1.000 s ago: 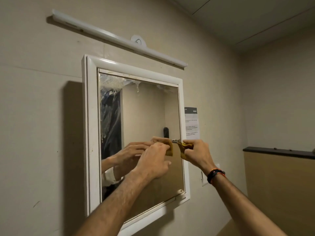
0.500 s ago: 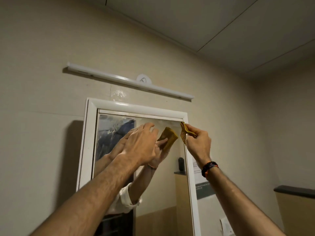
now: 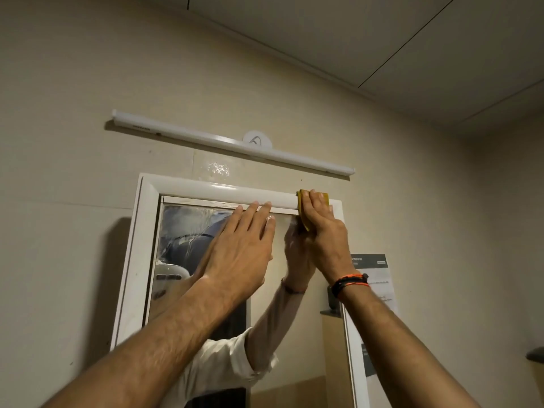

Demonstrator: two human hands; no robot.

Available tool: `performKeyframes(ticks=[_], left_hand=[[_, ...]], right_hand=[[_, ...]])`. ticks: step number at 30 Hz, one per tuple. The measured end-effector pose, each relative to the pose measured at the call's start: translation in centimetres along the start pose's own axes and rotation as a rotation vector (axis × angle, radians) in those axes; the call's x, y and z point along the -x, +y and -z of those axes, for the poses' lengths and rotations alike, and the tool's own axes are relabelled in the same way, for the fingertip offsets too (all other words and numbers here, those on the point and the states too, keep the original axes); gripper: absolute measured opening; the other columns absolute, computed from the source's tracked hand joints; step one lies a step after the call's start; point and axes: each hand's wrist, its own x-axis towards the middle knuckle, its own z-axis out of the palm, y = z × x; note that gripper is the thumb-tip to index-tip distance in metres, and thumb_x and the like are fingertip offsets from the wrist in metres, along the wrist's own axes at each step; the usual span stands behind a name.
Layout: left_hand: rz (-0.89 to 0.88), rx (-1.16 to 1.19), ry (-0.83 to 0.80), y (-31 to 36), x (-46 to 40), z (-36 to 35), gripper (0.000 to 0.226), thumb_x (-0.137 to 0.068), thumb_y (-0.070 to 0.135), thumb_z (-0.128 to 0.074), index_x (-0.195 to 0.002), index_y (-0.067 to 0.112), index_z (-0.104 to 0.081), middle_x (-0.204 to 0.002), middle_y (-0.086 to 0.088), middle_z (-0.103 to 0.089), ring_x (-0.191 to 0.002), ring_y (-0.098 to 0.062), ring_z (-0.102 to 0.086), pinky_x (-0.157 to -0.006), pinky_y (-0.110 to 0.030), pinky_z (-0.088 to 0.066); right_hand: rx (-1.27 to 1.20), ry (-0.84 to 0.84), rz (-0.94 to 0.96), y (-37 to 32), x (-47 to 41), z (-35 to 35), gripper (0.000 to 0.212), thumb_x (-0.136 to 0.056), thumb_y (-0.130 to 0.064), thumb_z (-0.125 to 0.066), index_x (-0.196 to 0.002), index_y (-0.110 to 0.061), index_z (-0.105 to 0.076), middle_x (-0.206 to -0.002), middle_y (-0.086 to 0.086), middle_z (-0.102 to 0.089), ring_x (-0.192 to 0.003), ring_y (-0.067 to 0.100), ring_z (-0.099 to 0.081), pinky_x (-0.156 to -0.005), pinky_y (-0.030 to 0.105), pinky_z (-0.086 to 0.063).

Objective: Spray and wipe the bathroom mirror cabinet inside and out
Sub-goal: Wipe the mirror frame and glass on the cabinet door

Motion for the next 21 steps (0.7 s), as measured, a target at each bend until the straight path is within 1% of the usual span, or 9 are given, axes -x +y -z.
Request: performKeyframes(ticks=[3,5,8,11,15,17,21], left_hand=[[0.012,0.011,-0.007,0.0,-0.1,-0.1,0.077,-0.099,0.042,-0.045,-0.154,0.012,0.000,-0.162,-0.014,0.014,-0.149,-0.033,0.012,-0.116,-0.045,0.010],[0.016,0.011,-0.013,0.1,-0.1,-0.2,0.079,-0.099,0.041,-0.046,-0.154,0.011,0.002,-0.161,-0.015,0.016,-0.149,-0.033,0.013,-0.116,-0.044,0.011],[0.012,0.004,0.009,0.2,0.0,-0.2,0.079,-0.098,0.039,-0.047,-0.154,0.009,0.002,-0.161,-0.016,0.015,-0.149,-0.033,0.011,-0.118,-0.045,0.009],[0.012,0.006,0.009,0.2,0.0,-0.2,0.080,-0.098,0.039,-0.048,-0.154,0.009,0.001,-0.161,-0.015,0.014,-0.149,-0.033,0.011,-0.117,-0.044,0.010],[0.012,0.005,0.001,0.1,-0.1,-0.2,0.081,-0.098,0.040,-0.048,-0.154,0.010,0.001,-0.161,-0.015,0.014,-0.149,-0.033,0.011,-0.113,-0.043,0.013],[0.011,0.016,0.009,0.0,-0.1,-0.2,0.079,-0.098,0.040,-0.048,-0.154,0.010,-0.001,-0.162,-0.014,0.011,-0.150,-0.032,0.009,-0.113,-0.042,0.012],[0.010,0.018,0.011,0.0,-0.1,-0.2,0.079,-0.097,0.041,-0.049,-0.154,0.010,-0.003,-0.162,-0.014,0.010,-0.150,-0.032,0.008,-0.114,-0.042,0.011]], right_hand=[[0.025,0.009,-0.044,1.5,-0.3,0.5,0.074,-0.087,0.015,-0.049,-0.150,-0.019,-0.031,-0.159,0.002,-0.025,-0.149,0.020,-0.015,-0.122,0.038,-0.015],[0.023,0.028,-0.099,2.4,-0.6,0.8,0.080,-0.082,0.020,-0.045,-0.151,-0.018,-0.030,-0.159,0.003,-0.025,-0.150,0.021,-0.015,-0.122,0.039,-0.014],[0.030,0.042,-0.124,2.7,-0.7,0.6,0.084,-0.079,0.021,-0.042,-0.153,-0.016,-0.028,-0.160,0.003,-0.022,-0.150,0.019,-0.011,-0.123,0.035,-0.006],[0.064,0.033,-0.132,2.5,-0.5,0.0,0.088,-0.078,0.020,-0.041,-0.155,-0.015,-0.018,-0.163,0.003,-0.012,-0.151,0.018,-0.002,-0.120,0.029,0.004],[0.111,-0.029,-0.121,2.6,-0.3,0.0,0.092,-0.080,0.017,-0.043,-0.157,-0.017,-0.005,-0.164,0.001,0.001,-0.150,0.017,0.007,-0.118,0.028,0.008],[0.128,-0.061,-0.122,2.7,0.0,0.3,0.095,-0.080,0.016,-0.046,-0.157,-0.018,-0.001,-0.164,0.001,0.005,-0.150,0.017,0.009,-0.119,0.029,0.008],[0.157,-0.119,-0.142,2.9,0.7,0.5,0.098,-0.082,0.013,-0.050,-0.156,-0.019,0.005,-0.163,0.000,0.011,-0.150,0.017,0.011,-0.123,0.037,-0.002]])
